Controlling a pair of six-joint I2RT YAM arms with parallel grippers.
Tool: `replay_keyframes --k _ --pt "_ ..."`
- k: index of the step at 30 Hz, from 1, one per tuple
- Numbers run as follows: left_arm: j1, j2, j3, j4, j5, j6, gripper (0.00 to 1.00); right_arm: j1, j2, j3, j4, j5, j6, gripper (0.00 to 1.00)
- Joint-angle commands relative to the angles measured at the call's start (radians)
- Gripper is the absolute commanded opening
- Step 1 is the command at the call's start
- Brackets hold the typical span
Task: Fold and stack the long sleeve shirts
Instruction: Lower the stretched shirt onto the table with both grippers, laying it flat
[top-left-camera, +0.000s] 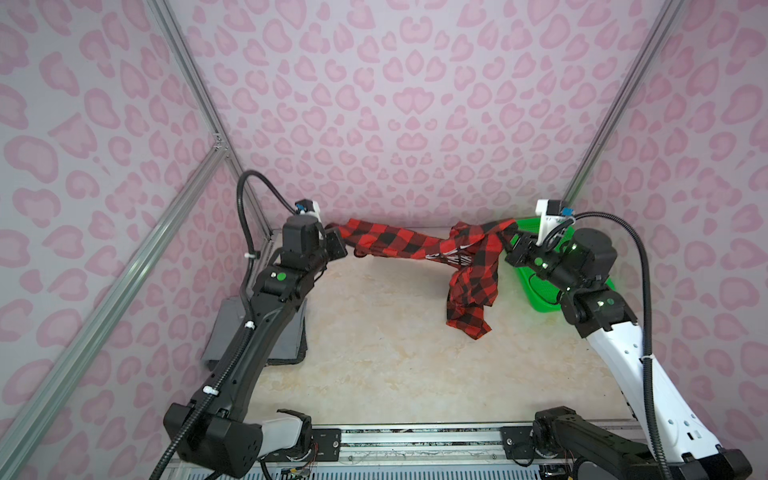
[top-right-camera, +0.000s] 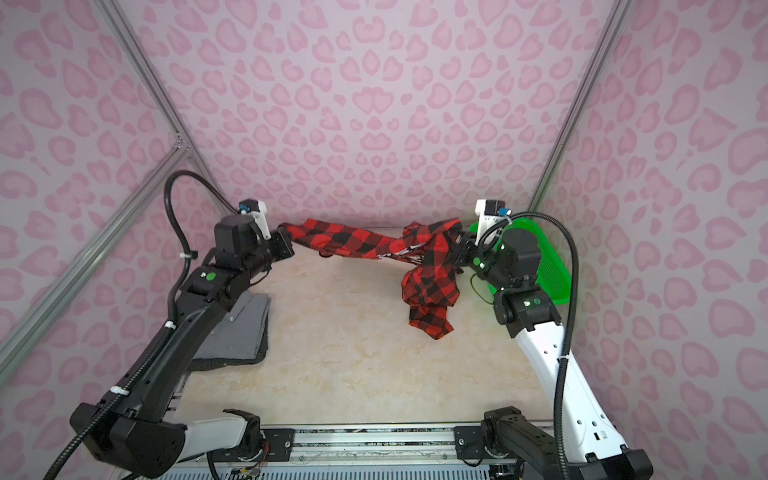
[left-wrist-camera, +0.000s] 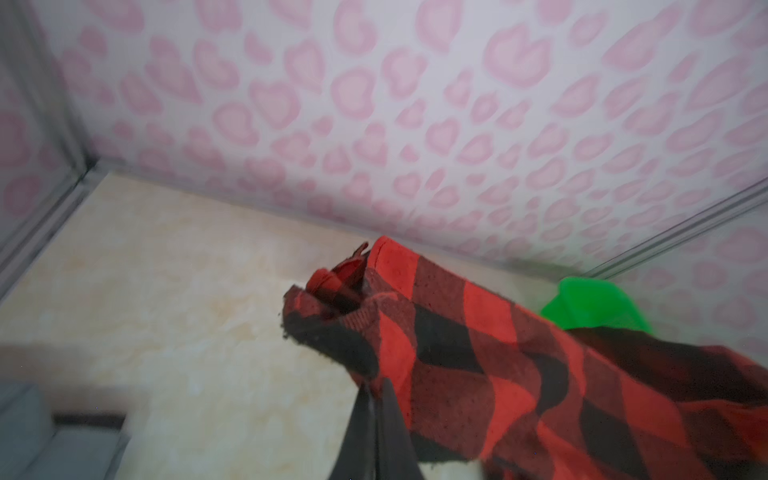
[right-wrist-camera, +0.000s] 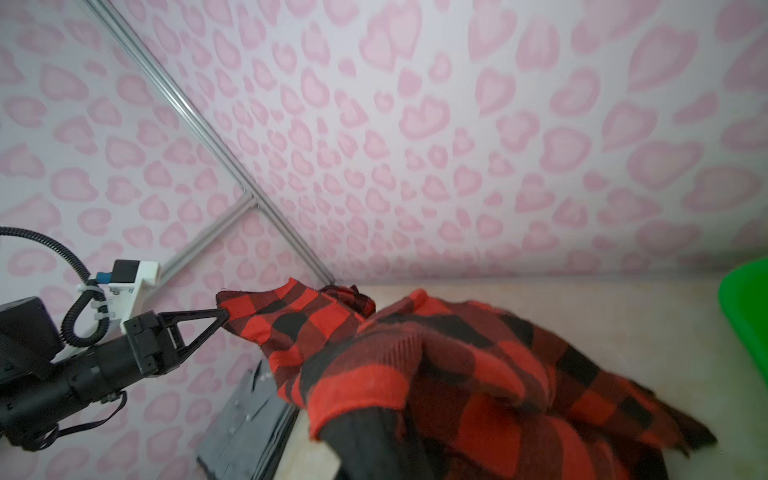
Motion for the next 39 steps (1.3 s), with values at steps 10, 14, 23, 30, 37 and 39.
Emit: replay_keyframes --k 10,14,23,30,37,39 --pt "-0.138 -0.282 -0.670 0.235 -0.113 -0.222 0.16 0.532 -0.479 -0.608 -0.257 0.501 0.328 0.26" --pt "-0.198 -0.377 -0.769 0.196 -0.136 -0.279 0.38 0.613 -0.659 -0.653 -0.479 0.634 0.421 0.43" --pt "-0.210 -0.482 -0.640 0.034 -0.203 -0.216 0.73 0.562 -0.401 -0.413 -0.574 0.707 0.229 0.60" --pt "-0.195 -0.203 -0.432 0.012 -0.164 -0.122 0.79 0.255 -0.101 -0.352 -0.364 0.373 0.105 0.61" --pt "-0.178 0.120 -0.320 0.064 -0.039 -0.153 0.79 0.216 0.193 -0.381 -0.155 0.341 0.134 0.58" --pt "-0.177 0.184 -0.311 0.086 -0.013 -0.164 0.78 0.196 0.286 -0.384 -0.096 0.342 0.135 0.57"
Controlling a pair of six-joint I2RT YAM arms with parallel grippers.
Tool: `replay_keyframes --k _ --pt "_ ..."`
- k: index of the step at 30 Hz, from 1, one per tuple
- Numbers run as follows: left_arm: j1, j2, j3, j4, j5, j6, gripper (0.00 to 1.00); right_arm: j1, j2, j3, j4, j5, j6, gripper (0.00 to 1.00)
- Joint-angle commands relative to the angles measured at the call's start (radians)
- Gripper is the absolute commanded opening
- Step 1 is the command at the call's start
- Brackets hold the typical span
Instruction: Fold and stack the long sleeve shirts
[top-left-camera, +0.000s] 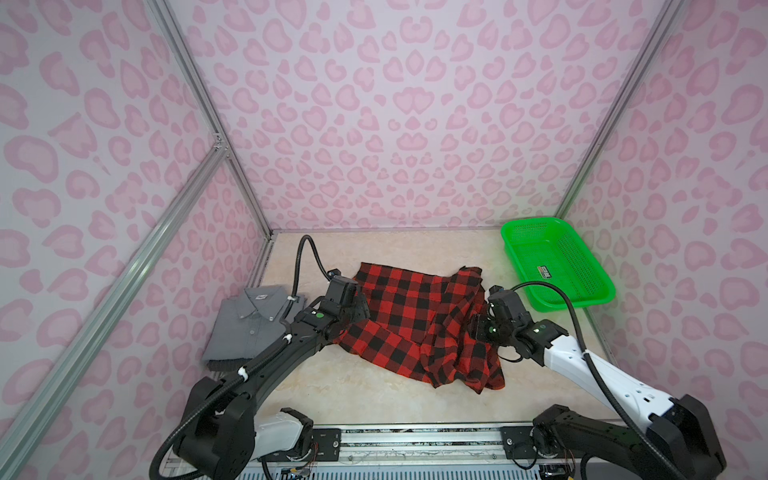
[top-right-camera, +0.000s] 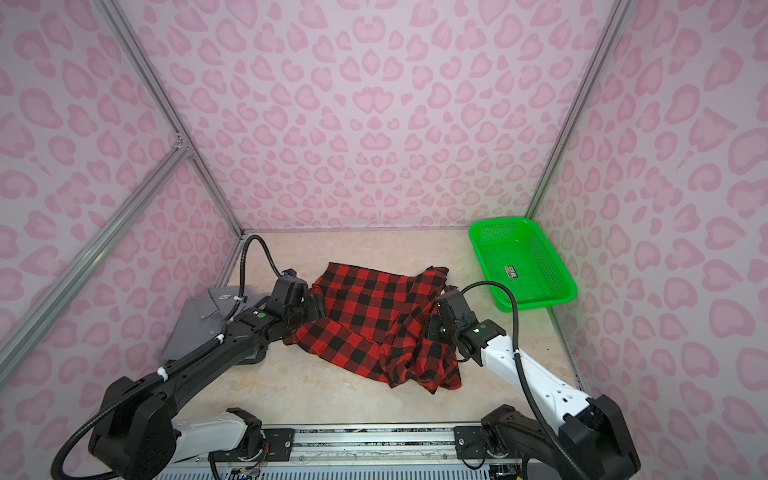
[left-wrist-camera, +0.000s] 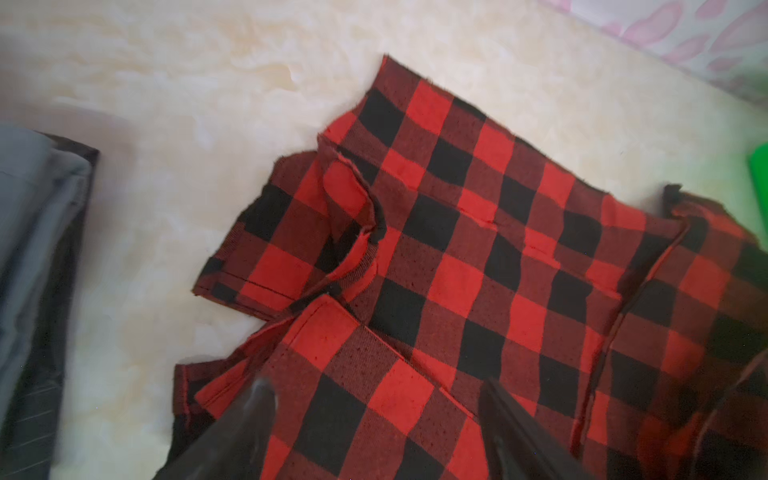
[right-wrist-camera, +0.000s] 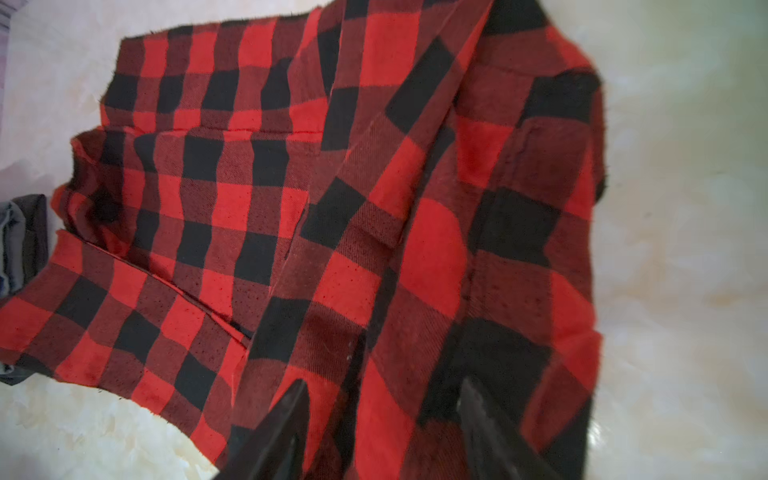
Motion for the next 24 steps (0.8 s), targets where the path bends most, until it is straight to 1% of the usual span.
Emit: replay_keyframes --k 1,6,8,11,15,17,19,22,24 --pt "0.005 0.094 0.028 0.053 0.088 -0.019 0.78 -0.030 0.137 0.007 0.137 -0.021 -0.001 0.57" --pt "0.014 0.251 0.085 0.091 0.131 -0.019 0.78 -0.084 0.414 0.167 0.143 -0.057 -0.023 0.56" --pt "0.027 0.304 0.107 0.113 0.158 -0.015 0.77 -0.089 0.486 0.232 0.145 -0.036 -0.022 0.54" --pt "0.042 0.373 0.144 0.146 0.171 -0.009 0.76 -0.108 0.577 0.317 0.183 0.008 -0.026 0.55" --pt "0.074 0.481 0.244 0.169 0.193 0.003 0.76 -0.185 0.754 0.504 0.154 -0.028 -0.021 0.53" --pt "0.091 0.520 0.301 0.175 0.210 0.009 0.76 -0.211 0.774 0.549 0.179 -0.045 -0.027 0.53" --pt "0.107 0.550 0.345 0.192 0.226 0.019 0.76 -0.225 0.756 0.581 0.194 -0.039 -0.036 0.55" --pt "0.135 0.573 0.421 0.179 0.261 0.011 0.76 -0.250 0.699 0.623 0.165 -0.066 -0.044 0.57" --pt "0.142 0.550 0.448 0.166 0.277 0.012 0.75 -0.258 0.636 0.622 0.126 -0.074 -0.056 0.59"
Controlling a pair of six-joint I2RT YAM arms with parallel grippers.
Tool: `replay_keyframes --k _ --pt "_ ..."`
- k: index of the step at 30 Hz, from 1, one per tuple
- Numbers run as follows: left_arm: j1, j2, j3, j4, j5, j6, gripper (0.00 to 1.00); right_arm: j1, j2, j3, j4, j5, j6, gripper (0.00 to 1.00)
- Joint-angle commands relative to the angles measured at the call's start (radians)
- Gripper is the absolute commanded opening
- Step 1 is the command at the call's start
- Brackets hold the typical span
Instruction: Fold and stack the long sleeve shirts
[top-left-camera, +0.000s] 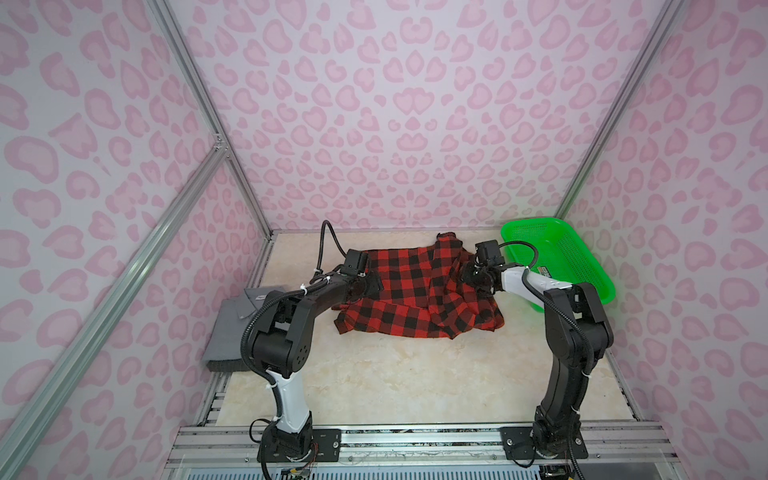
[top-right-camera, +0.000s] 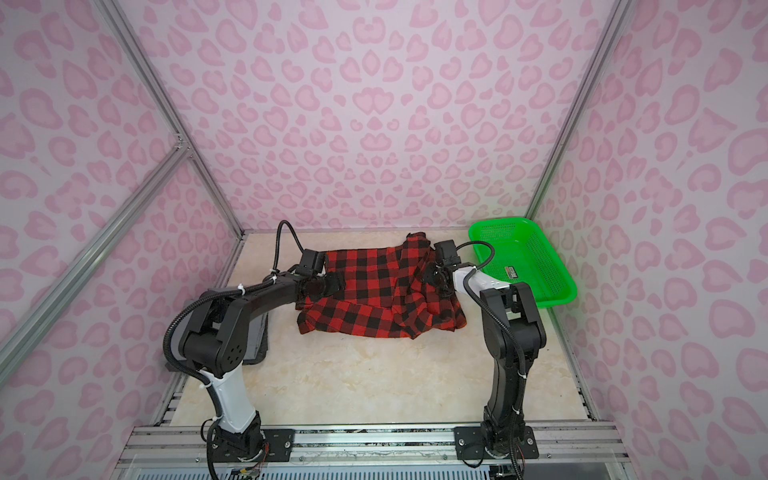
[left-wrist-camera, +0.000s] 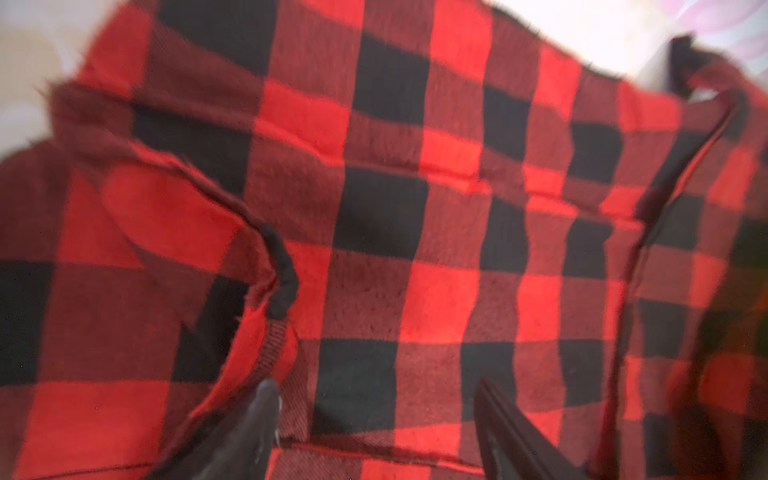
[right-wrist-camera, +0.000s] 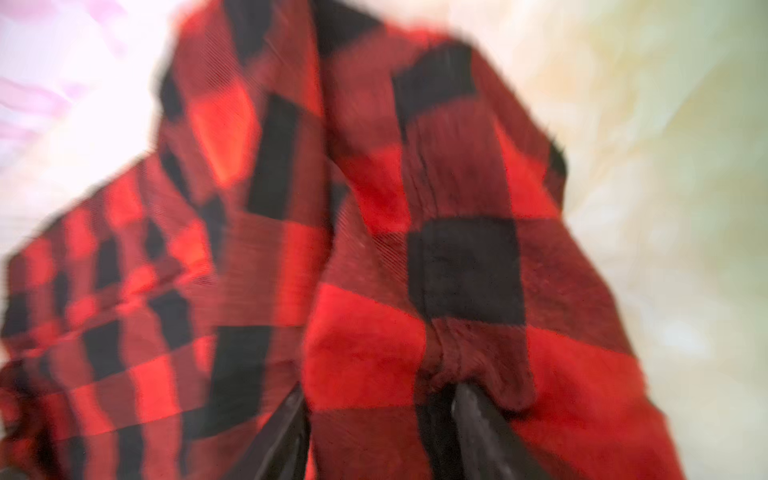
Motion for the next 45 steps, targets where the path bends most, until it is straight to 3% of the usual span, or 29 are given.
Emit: replay_keyframes --k 1,5,9,17,24,34,39,45 --pt "0.008 -0.035 0.037 0.009 0.040 0.017 0.76 -0.006 -0.093 0.005 -0.078 -0.010 -0.033 0.60" --pt "0.008 -0.144 -0.041 0.007 0.012 0.008 0.76 0.005 -0.177 -0.051 -0.084 -0.059 -0.033 0.63" --pt "0.008 -0.227 -0.173 0.037 0.019 -0.024 0.76 0.030 -0.104 0.057 -0.143 -0.109 -0.051 0.63" --pt "0.008 -0.314 -0.319 0.048 0.009 -0.013 0.76 0.040 0.152 0.353 -0.264 -0.036 -0.073 0.55" --pt "0.007 -0.344 -0.383 0.058 0.018 -0.003 0.76 0.025 0.247 0.435 -0.293 0.065 -0.061 0.52" --pt "0.007 -0.357 -0.410 0.058 0.010 0.014 0.76 0.052 0.370 0.589 -0.321 0.033 -0.101 0.21" --pt "0.006 -0.362 -0.407 0.056 0.011 0.013 0.76 0.046 0.375 0.625 -0.352 0.016 -0.122 0.00" --pt "0.007 -0.385 -0.407 0.045 0.011 0.009 0.76 0.049 0.275 0.549 -0.320 0.036 -0.124 0.00"
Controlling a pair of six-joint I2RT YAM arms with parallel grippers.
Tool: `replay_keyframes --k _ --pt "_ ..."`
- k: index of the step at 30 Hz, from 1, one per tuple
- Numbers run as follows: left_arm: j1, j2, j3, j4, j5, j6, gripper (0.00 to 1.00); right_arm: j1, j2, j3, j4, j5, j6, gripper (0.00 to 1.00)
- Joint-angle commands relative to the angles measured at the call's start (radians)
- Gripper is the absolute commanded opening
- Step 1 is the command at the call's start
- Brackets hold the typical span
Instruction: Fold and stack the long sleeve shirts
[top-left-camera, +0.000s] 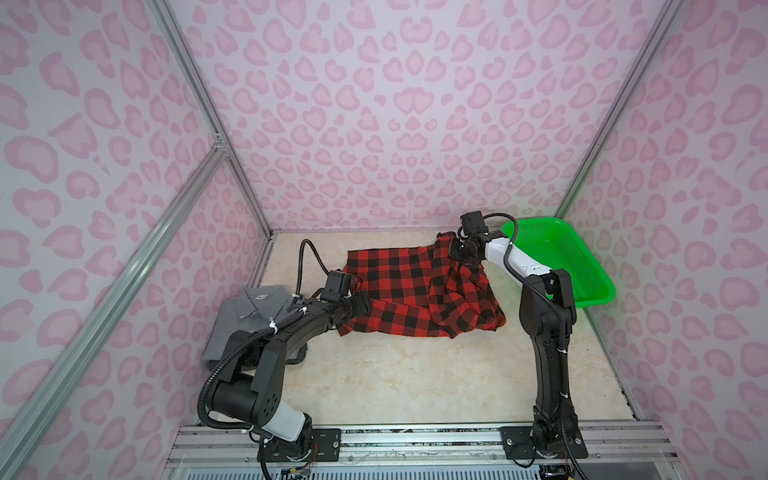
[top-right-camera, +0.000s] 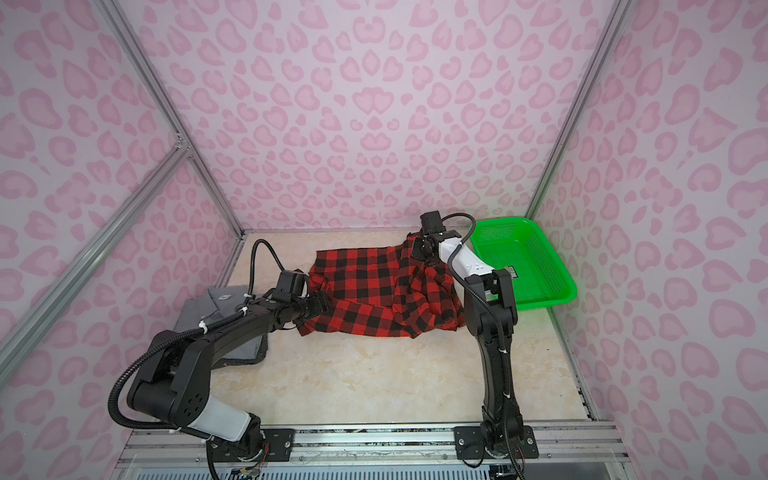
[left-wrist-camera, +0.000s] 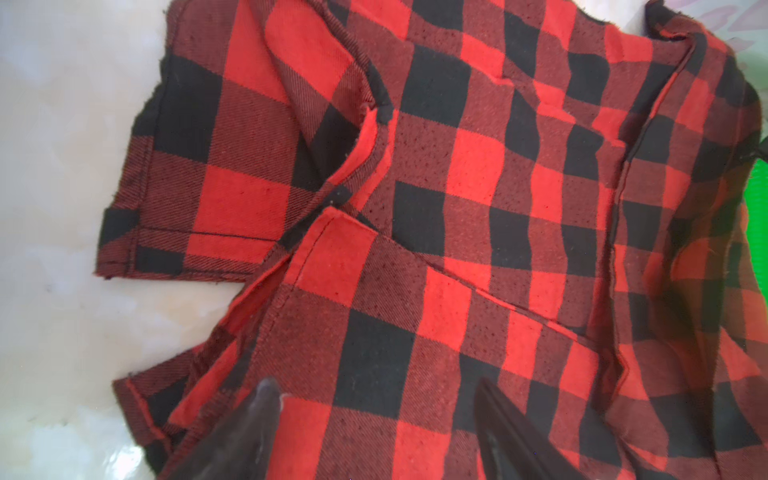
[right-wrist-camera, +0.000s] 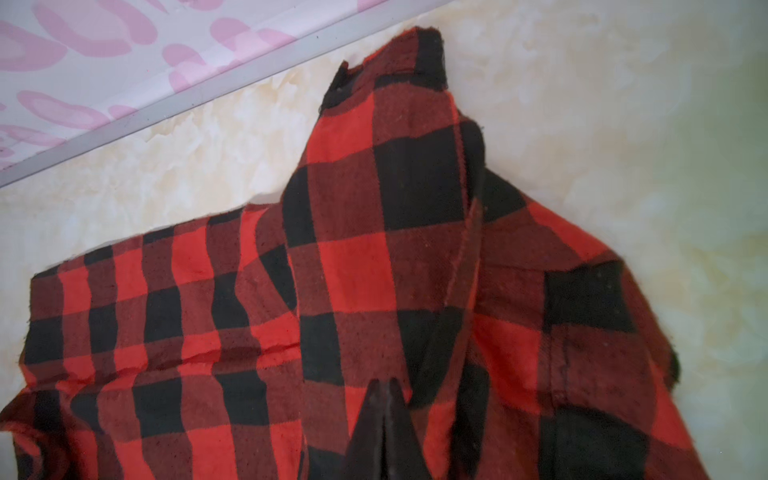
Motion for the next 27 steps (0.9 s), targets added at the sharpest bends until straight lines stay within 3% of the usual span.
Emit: replay_keyframes --k 1,4,6,11,14,19,23,27 --pt "0.000 -0.024 -0.003 0.008 -0.010 0.006 0.76 -0.001 -0.029 -0.025 -0.006 0.034 -0.004 0.06" --pt "0.000 -0.033 -0.009 0.004 -0.013 0.005 0.76 -0.003 -0.004 -0.014 -0.046 0.042 0.003 0.35" --pt "0.000 -0.034 -0.011 0.002 -0.013 0.008 0.76 -0.004 0.013 -0.020 -0.039 0.037 0.008 0.40" --pt "0.000 -0.031 -0.011 -0.003 -0.020 0.015 0.76 -0.002 0.073 0.024 -0.047 0.021 0.012 0.42" --pt "0.001 -0.025 -0.009 -0.003 -0.021 0.017 0.76 -0.002 0.129 0.062 -0.066 0.016 0.005 0.34" --pt "0.002 -0.016 -0.003 -0.003 -0.020 0.018 0.76 -0.002 0.118 0.076 -0.063 -0.003 -0.010 0.02" --pt "0.003 -0.027 0.002 -0.011 -0.018 0.015 0.76 0.009 -0.001 0.016 -0.034 -0.013 -0.028 0.00" --pt "0.003 -0.068 0.013 -0.038 -0.022 0.008 0.76 0.053 -0.237 -0.162 0.055 -0.044 -0.066 0.00"
